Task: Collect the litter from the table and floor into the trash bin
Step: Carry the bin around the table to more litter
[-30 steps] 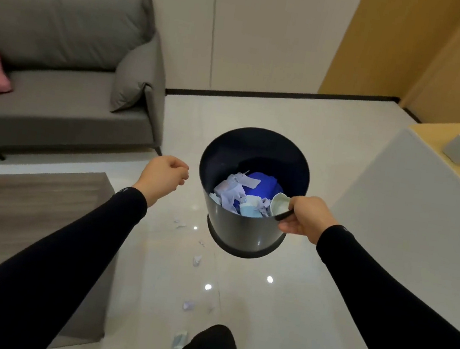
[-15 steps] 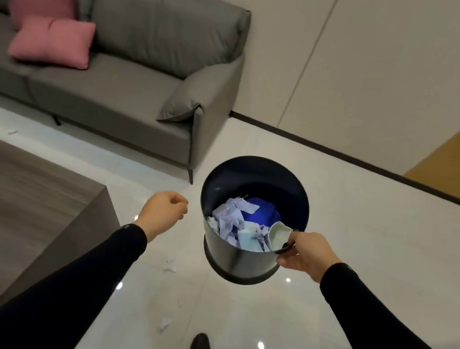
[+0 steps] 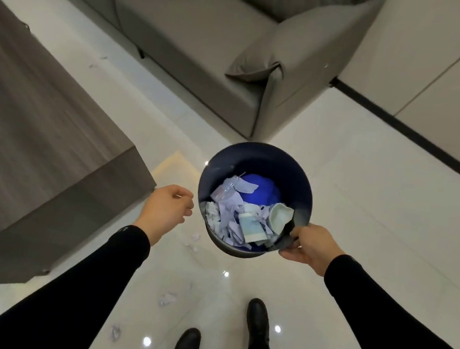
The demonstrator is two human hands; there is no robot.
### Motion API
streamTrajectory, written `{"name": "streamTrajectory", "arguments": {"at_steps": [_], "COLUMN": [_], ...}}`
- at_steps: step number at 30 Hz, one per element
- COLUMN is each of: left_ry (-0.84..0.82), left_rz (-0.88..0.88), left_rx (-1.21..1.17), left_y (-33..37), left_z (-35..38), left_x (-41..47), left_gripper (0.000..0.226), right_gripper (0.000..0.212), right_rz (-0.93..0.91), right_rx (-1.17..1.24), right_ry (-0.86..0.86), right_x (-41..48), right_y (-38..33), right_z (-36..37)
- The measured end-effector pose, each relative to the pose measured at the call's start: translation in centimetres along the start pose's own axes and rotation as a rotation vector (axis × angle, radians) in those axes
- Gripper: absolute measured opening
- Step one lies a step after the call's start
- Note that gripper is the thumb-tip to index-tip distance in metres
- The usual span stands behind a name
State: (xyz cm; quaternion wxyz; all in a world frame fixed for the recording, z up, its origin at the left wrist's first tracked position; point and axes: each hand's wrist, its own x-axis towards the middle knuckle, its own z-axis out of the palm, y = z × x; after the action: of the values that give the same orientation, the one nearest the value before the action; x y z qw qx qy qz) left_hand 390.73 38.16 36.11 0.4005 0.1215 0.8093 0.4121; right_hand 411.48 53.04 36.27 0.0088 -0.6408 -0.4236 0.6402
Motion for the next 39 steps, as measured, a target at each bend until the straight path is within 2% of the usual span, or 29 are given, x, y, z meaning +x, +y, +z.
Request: {"name": "streamTrajectory", "arguments": {"at_steps": [10,17,20,26,29,32,33,34,36,37,39], "left_ry": [0.148,0.108,0.105,0.138,0.133,0.137,0.141,0.145,0.154,0.160,0.184], "left_rz": [-0.159,-0.240,-0.270,-0.355,-0.367,-0.370,-0.371,-0.375,-0.392,-0.404,-0.429], "left_rx": [-0.059,-0.028,0.005,0.015,-0.009,-0.045,-0.060,-0.078,-0.098,-0.101,-0.111], "left_y": [-13.9,-22.0,-24.6,-27.4,-27.6,-27.5,-27.5,-27.6,-28.1,-28.5,-29.7], "left_z": [13.6,19.5,20.5,20.5,20.4,20.0,19.7,19.3,18.4,17.6,15.8], "left_x": [16.3,23.1,24.3,25.0,24.7,23.8,23.3,22.6,20.7,19.7,17.5], "left_gripper": [0.013,0.017,0.017,0.012,0.013,0.019,0.018,0.014,0.012,0.012,0.013], "right_gripper": [0.020,0.022,0.014,0.020,0.020,0.049,0.053,0.047,0.025,0.017,0.013], "right_rz": [-0.017,0.026,0.064,0.069,0.053,-0.032,-0.125,-0.261,-0.486,-0.534,-0.514], "right_rx": [-0.175,-0.252,-0.288,-0.355,-0.409,-0.578,-0.549,-0.465,-0.356,-0.357,-0.468], "right_ry": [-0.088,-0.114,-0.127,-0.118,-0.032,0.212,0.323,0.380,0.303,0.193,-0.097], "right_x": [27.4,38.5,41.5,44.5,44.8,43.6,42.3,40.4,36.4,34.6,31.9], "right_y": [6.7,12.2,13.7,15.9,16.3,16.4,16.3,16.1,16.2,16.6,18.0], "right_z": [0.7,1.0,1.1,1.7,2.5,3.3,3.8,4.7,7.3,9.0,12.5]}}
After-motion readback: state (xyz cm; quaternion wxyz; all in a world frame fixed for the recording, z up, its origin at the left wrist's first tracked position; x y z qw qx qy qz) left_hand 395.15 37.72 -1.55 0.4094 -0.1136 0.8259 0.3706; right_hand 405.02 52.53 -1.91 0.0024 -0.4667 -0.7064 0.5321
